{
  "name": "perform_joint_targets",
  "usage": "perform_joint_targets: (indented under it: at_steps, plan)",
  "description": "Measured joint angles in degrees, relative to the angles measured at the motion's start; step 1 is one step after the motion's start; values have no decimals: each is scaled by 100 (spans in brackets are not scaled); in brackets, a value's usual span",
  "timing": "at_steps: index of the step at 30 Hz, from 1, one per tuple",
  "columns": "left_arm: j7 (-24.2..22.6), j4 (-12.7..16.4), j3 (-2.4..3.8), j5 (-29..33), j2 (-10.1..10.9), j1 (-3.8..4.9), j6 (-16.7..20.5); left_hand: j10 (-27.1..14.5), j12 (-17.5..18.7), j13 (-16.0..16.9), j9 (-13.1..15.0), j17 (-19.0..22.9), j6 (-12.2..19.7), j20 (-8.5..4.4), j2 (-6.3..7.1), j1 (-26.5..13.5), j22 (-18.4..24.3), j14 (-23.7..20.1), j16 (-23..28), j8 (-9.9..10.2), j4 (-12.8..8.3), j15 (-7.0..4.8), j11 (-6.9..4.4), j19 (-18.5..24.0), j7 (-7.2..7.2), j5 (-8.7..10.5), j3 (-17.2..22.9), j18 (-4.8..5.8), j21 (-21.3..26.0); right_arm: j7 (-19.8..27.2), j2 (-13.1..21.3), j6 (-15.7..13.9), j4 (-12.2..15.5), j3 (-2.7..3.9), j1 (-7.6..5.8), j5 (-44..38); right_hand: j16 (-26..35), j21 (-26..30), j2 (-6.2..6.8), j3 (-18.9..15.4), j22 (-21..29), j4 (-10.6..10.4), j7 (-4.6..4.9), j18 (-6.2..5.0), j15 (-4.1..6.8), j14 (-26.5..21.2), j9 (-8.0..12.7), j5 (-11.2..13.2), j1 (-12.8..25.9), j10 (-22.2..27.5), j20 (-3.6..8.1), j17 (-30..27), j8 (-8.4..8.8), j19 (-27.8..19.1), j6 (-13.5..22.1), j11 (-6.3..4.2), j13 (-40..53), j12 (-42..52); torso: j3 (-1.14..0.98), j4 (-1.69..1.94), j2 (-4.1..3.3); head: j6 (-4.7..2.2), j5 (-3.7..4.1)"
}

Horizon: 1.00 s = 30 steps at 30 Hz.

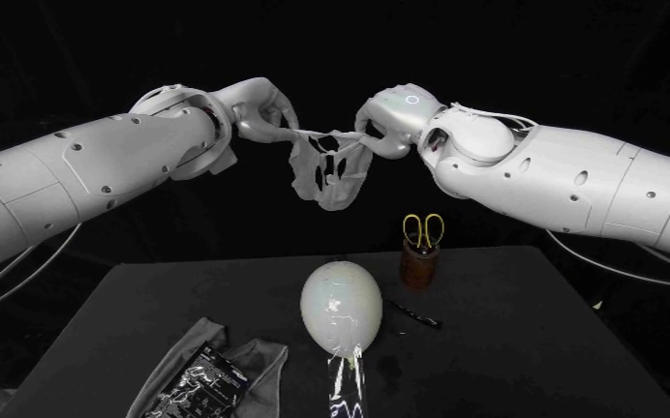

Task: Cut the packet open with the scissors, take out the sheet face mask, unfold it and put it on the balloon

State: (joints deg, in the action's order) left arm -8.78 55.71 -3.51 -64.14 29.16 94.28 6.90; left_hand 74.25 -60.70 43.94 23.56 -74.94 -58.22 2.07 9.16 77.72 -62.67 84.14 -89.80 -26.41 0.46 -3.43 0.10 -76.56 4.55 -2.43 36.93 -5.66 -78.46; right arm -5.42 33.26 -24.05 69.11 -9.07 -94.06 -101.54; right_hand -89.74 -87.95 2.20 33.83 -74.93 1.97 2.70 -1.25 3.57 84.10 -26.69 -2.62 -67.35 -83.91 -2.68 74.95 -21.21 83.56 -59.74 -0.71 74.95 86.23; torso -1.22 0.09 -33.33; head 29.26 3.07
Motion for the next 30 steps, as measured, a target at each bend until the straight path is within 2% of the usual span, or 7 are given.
perform_joint_targets:
  at_steps: [5,12,20,30]
  plan:
    - [-2,-9,1,9,1,0,-11,0,0,0,0,0,0,0,16,-16,1,0,0,-19,0,0,0,0,0,-19,0,0,0,-19,74,-33,22,-3,20,448,14,5,-13,26,3,-26,-1,0,21,-21,0,11,-14,0,0,0,0,0,-2,0,-1,-9,2,-2,4,-15,-8]
    - [3,-15,-5,-66,2,0,-67,0,0,0,0,0,0,0,23,-23,1,1,1,-19,0,1,0,0,0,-19,0,0,1,-22,213,-122,167,-5,28,1481,-6,10,-30,32,3,-32,-1,0,20,-21,0,23,-46,0,0,0,0,0,-1,0,-5,-21,6,6,5,-16,-2]
    - [3,-92,-10,-194,-9,0,-78,0,0,-1,0,0,0,0,37,-36,-2,9,2,-19,0,9,0,0,0,-19,-1,0,1,4,444,-78,542,-7,28,2441,-5,48,-30,32,0,-32,5,0,17,-24,1,-4,-46,1,15,-5,0,15,5,0,-1,-29,7,4,3,-8,-11]
    - [-13,-164,-29,-269,-53,0,-64,1,0,-3,0,0,-10,0,33,-33,-2,9,12,-16,-6,9,-1,0,10,-18,41,0,2,10,606,97,972,-9,24,3122,-1,49,-29,32,-1,-32,8,0,34,-7,1,-4,-46,6,15,-4,0,15,8,-6,0,-19,3,-4,5,-9,-15]
